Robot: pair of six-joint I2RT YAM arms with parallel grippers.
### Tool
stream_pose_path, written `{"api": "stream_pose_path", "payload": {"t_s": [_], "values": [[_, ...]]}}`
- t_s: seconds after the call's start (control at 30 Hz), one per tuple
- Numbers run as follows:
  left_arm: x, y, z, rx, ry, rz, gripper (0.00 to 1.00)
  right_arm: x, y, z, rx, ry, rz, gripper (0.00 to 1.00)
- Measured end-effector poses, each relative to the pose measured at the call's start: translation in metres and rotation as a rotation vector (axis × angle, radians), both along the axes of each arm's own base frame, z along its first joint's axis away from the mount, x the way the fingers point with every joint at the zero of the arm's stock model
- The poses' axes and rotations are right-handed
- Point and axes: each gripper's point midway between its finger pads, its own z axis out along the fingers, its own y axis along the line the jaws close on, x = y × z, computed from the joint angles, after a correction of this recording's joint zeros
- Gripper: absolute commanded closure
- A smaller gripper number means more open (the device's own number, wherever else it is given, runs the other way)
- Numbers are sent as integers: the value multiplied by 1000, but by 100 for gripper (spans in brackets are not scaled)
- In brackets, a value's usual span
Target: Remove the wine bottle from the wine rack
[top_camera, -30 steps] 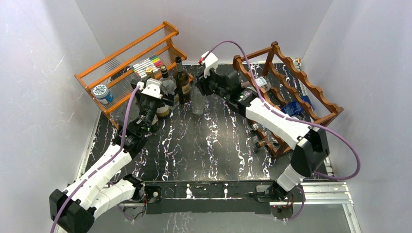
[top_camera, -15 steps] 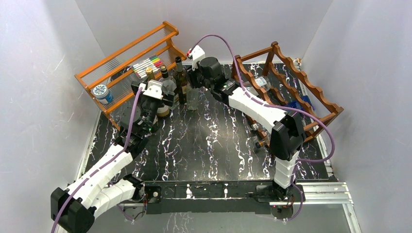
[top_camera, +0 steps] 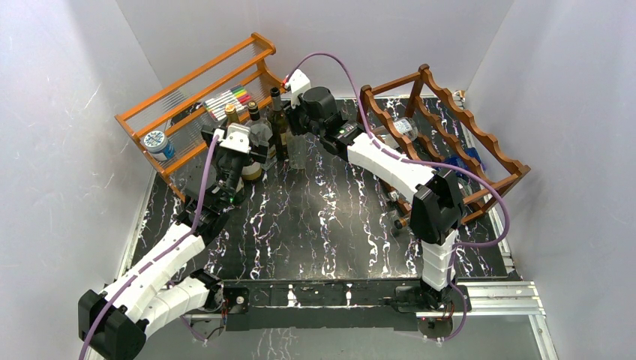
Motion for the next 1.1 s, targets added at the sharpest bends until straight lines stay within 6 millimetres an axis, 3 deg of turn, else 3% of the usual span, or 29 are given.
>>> {"api": "stream_pose_path", "payload": {"t_s": [0.1,0.2,0.5,0.63,0.73,0.83,0.9,0.97,1.1], "values": [[0,1,-1,0,0,3,6,-1,1,0,-2,-2,4,35],[0,1,-5,3,6,7,6,-2,3,0,-2,-2,14,23],[0,2,-4,0,4,12,5,-15,-2,12,-19,-7,48,3],[-1,3,-3,-2,2,13,5,-35,-22,47,-35,-65,81,2],[-1,3,-3,-3,3,13,5,-63,-52,76,-81,-156,125,8],[-1,3,-3,-7,4,13,5,-96,-87,87,-178,-242,193,13],[-1,3,-3,-11,5,12,5,-115,-107,81,-260,-271,239,14],[-1,3,-3,-14,5,11,5,-134,-127,62,-372,-274,301,14],[-1,3,-3,-22,7,13,4,-162,-163,5,-595,-228,414,14]]}}
